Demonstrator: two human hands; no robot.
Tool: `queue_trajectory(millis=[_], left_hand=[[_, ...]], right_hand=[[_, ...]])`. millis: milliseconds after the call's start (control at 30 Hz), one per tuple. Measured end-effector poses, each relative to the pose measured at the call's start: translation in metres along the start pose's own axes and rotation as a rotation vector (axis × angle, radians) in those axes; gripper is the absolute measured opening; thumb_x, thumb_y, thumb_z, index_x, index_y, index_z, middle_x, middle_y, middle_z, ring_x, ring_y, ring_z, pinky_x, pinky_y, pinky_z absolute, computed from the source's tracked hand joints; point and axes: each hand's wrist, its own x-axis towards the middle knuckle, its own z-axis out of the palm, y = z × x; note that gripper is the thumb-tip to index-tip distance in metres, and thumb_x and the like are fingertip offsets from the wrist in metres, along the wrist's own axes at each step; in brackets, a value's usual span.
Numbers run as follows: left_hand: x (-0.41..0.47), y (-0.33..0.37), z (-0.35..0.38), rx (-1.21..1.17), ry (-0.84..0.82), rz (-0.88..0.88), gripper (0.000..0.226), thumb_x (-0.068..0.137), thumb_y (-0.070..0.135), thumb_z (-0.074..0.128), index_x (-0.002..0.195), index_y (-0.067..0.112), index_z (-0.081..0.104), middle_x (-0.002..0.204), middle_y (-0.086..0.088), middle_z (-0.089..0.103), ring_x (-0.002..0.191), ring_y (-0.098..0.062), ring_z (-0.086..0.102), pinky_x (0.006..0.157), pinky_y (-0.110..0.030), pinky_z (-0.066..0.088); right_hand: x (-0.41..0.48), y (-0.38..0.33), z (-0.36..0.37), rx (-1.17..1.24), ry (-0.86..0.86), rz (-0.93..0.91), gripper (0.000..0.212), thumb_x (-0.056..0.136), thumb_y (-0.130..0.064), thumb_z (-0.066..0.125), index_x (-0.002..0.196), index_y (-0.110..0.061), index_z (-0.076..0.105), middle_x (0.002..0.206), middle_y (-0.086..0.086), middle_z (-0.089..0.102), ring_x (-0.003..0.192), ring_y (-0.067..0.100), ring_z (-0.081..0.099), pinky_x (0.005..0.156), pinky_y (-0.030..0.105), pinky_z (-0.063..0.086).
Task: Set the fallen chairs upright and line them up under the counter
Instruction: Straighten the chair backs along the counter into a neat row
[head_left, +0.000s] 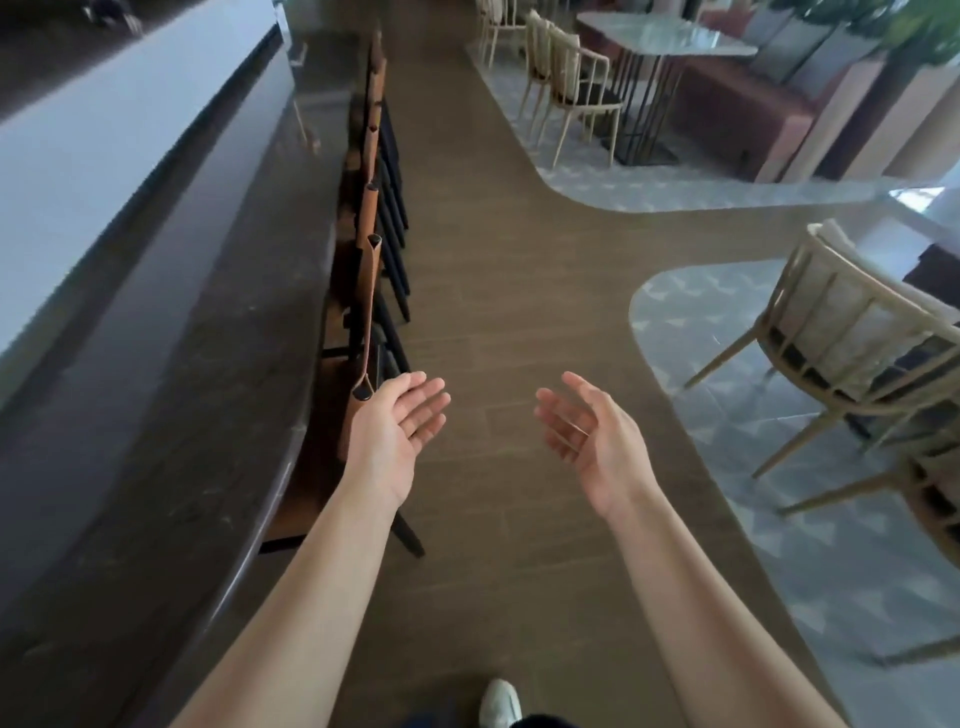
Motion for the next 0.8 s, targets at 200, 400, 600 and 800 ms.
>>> queue_trajectory(millis=[200, 400, 600, 800], left_hand=[[0.05, 0.003, 0.026, -0.037, 0.082, -0.01, 0.029, 0.097, 0.028, 0.048, 0.112, 0.008, 0.064, 0.104, -0.008, 0.074, 0.098, -0.022, 0.071, 0.087, -0.038, 0.054], [0.118, 0.012, 0.049, -0.082, 0.165, -0.035, 0.032, 0.098, 0.032, 0.046, 0.114, 0.009, 0.063, 0.107, -0.008, 0.073, 0.101, -0.023, 0.07, 0.089, -0.039, 0.054], [0.204, 0.029, 0.069, -0.19, 0.249, -0.095, 0.032, 0.099, 0.033, 0.047, 0.114, 0.009, 0.06, 0.113, -0.011, 0.069, 0.105, -0.026, 0.065, 0.086, -0.038, 0.052], [0.261, 0.05, 0.071, -0.308, 0.304, -0.162, 0.046, 0.099, 0.035, 0.047, 0.132, 0.003, 0.051, 0.123, -0.014, 0.062, 0.114, -0.027, 0.059, 0.094, -0.04, 0.048]], right_hand=[[0.072, -0.017, 0.015, -0.024, -0.08, 0.047, 0.026, 0.097, -0.025, 0.054, 0.12, -0.017, 0.064, 0.107, 0.012, 0.074, 0.091, 0.023, 0.072, 0.067, 0.029, 0.055], [0.151, -0.034, 0.036, -0.066, -0.128, 0.079, 0.028, 0.096, -0.027, 0.055, 0.12, -0.019, 0.064, 0.107, 0.01, 0.074, 0.097, 0.025, 0.072, 0.07, 0.03, 0.054], [0.244, -0.05, 0.084, -0.154, -0.18, 0.132, 0.027, 0.095, -0.027, 0.056, 0.12, -0.019, 0.063, 0.105, 0.009, 0.075, 0.095, 0.024, 0.073, 0.066, 0.029, 0.056], [0.308, -0.053, 0.144, -0.251, -0.313, 0.208, 0.026, 0.097, -0.027, 0.057, 0.12, -0.018, 0.063, 0.104, 0.009, 0.075, 0.097, 0.023, 0.072, 0.076, 0.034, 0.054]])
